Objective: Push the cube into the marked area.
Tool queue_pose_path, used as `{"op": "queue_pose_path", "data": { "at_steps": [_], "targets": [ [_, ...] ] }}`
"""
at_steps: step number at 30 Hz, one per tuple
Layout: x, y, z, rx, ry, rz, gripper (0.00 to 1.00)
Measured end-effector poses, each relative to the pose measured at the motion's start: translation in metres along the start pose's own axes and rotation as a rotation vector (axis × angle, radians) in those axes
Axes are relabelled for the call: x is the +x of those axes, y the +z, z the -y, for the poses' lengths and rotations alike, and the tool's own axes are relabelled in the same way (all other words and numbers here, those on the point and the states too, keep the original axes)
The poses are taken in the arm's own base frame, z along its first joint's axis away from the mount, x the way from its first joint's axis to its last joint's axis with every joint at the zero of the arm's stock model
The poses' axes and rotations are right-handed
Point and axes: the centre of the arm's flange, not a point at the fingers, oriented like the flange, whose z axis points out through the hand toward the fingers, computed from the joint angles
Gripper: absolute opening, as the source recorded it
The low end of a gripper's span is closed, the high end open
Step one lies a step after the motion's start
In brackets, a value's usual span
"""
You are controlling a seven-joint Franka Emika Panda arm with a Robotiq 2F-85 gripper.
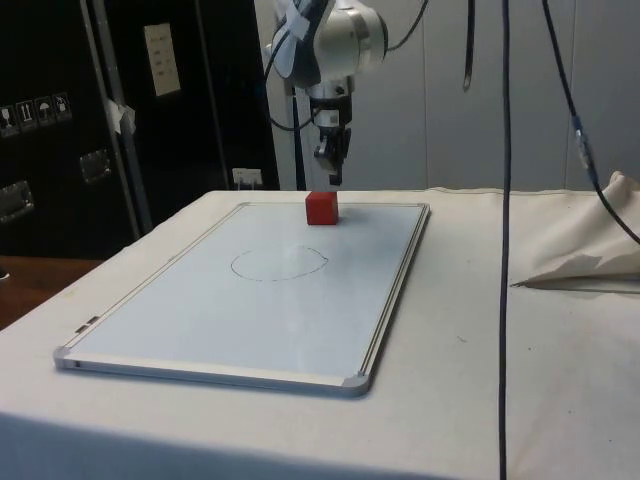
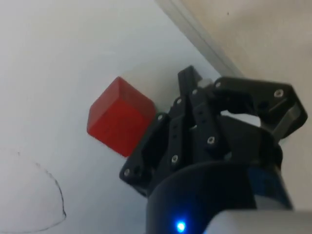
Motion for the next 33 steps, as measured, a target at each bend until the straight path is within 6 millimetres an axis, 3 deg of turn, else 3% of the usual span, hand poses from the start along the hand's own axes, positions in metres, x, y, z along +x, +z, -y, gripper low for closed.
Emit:
{"op": "queue_pose_path", "data": {
  "at_steps": [12,23,33],
  "targets": [
    [-0.01,0.009,-0.006,0.092,0.015,0.022,0.0],
    [-0.015,0.015,0.013,0.165,0.009,0.033,0.0],
    [-0.009,0.019,0.018,0.18,-0.035,0.003,0.0]
  ]
}}
